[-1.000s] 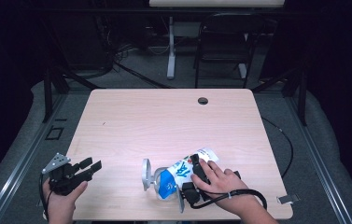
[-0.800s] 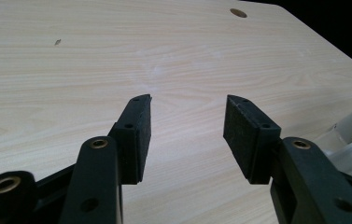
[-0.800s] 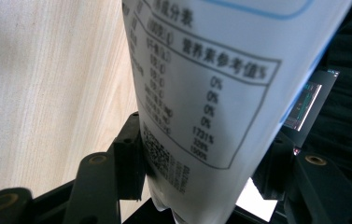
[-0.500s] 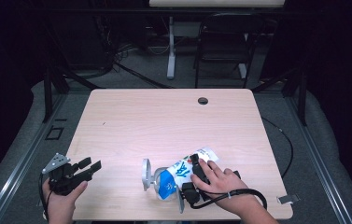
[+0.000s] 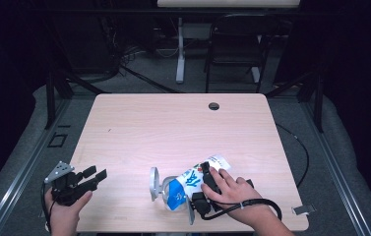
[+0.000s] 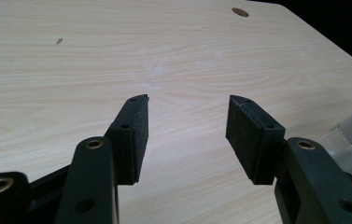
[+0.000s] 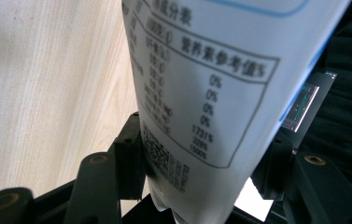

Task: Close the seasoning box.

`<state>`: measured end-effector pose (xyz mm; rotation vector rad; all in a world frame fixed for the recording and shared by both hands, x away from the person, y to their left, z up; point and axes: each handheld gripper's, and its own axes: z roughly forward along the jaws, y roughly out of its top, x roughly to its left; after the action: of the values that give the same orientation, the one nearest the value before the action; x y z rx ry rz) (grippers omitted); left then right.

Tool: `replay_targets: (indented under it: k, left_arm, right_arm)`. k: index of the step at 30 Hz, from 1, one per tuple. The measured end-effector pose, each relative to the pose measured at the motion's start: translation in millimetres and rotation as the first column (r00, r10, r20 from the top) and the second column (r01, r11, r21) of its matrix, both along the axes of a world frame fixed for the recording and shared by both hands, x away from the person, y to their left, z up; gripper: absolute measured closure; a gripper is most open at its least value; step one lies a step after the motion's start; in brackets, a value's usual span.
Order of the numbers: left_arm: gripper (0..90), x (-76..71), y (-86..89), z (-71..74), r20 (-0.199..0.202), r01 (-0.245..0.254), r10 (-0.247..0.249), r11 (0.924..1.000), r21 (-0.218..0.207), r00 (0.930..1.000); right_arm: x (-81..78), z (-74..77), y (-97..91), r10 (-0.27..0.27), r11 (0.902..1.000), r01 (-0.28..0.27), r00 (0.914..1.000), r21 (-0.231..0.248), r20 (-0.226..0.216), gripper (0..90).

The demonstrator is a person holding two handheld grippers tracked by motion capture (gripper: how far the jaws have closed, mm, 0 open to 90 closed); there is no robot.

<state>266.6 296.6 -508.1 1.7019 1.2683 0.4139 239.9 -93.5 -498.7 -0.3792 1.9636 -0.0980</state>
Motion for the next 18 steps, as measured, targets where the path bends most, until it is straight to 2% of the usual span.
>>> replay_targets:
  k: [2, 6, 8, 11, 12, 18]
  left_arm:
    - [49.7, 0.0, 0.0, 0.0, 0.0, 0.0, 0.0, 1.0, 0.0, 1.0]
    - [49.7, 0.1, -0.1, 0.0, 0.0, 0.0, 0.0, 1.0, 0.001, 1.0]
    - [49.7, 0.1, 0.0, 0.0, 0.0, 0.0, 0.0, 1.0, 0.0, 1.0]
    - [49.7, 0.0, 0.1, 0.0, 0.001, 0.0, 0.0, 1.0, 0.002, 1.0]
    - [49.7, 0.1, 0.2, 0.0, 0.002, 0.0, 0.0, 1.0, 0.003, 1.0]
    - [49.7, 0.0, 0.2, 0.2, 0.003, 0.0, 0.0, 1.0, 0.003, 1.0]
  right_arm:
    - [-0.7, 1.2, 0.6, -0.006, 0.9998, 0.007, 0.9999, -0.017, 0.008, 47.0]
    - [-0.7, 1.3, 0.6, -0.007, 0.9998, 0.007, 0.9999, -0.02, 0.009, 47.0]
    - [0.5, -0.3, -0.3, 0.005, 1.0, -0.005, 1.0, 0.003, -0.002, 47.1]
    - [0.2, 0.3, -0.1, 0.001, 1.0, -0.001, 1.0, -0.005, 0.003, 47.1]
    - [-0.6, 1.4, 0.6, -0.007, 0.9998, 0.007, 0.9999, -0.021, 0.01, 47.1]
    - [-0.1, 0.4, -0.3, -0.003, 0.9999, 0.003, 1.0, -0.011, 0.008, 47.2]
